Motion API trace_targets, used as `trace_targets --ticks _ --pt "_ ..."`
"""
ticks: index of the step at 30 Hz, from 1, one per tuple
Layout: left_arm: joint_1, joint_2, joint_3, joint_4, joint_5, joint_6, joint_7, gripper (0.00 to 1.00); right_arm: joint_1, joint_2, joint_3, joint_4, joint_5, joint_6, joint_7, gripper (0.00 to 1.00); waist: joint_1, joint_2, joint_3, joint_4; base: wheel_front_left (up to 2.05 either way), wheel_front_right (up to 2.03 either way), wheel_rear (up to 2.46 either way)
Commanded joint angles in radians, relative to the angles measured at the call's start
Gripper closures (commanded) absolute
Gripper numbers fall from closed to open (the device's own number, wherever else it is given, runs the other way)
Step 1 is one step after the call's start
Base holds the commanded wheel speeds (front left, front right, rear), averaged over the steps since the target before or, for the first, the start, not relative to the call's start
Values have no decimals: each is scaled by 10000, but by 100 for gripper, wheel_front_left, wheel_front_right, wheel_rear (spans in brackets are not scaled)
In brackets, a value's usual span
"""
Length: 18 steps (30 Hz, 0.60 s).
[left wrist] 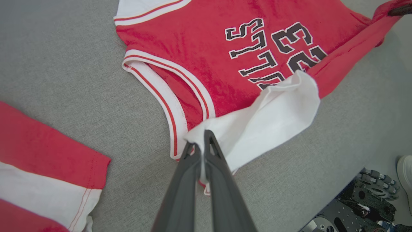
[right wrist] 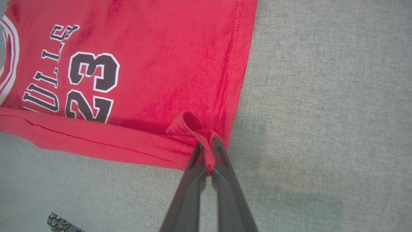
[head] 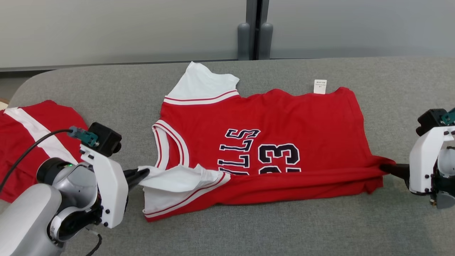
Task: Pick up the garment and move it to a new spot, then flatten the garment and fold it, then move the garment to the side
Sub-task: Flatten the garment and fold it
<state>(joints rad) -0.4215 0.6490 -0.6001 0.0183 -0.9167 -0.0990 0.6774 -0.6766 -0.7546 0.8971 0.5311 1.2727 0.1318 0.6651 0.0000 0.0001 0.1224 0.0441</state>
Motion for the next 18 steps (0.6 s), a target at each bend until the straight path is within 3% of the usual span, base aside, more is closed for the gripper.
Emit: trace_targets --ticks 1,10,11,12,13,18 --pt "-404 -113 -64 244 150 -64 -12 100 -247 143 -88 158 -166 -21 4 100 0 -1 291 25 0 0 0" --pt "-1753 -838 -625 1690 778 -240 -495 100 -843 698 -318 788 -770 -21 -197 100 0 -1 928 75 0 0 0" --pt "-1862 -918 -697 1843 814 -259 -563 86 -905 727 -359 852 -879 -21 -341 75 0 -1 975 86 0 0 0" --pt "-1969 -972 -749 2008 893 -267 -644 55 -951 770 -378 889 -997 -21 -462 0 0 -1 1025 95 0 0 0" --pt "-2080 -1035 -774 2199 966 -273 -742 0 -944 828 -392 950 -1060 -21 -544 0 0 -1 1078 100 0 0 0" --pt "-2520 -1531 -576 3032 1332 -105 -1919 0 -1068 984 -676 1173 -1271 -20 -1162 0 0 -1 1175 151 0 0 0"
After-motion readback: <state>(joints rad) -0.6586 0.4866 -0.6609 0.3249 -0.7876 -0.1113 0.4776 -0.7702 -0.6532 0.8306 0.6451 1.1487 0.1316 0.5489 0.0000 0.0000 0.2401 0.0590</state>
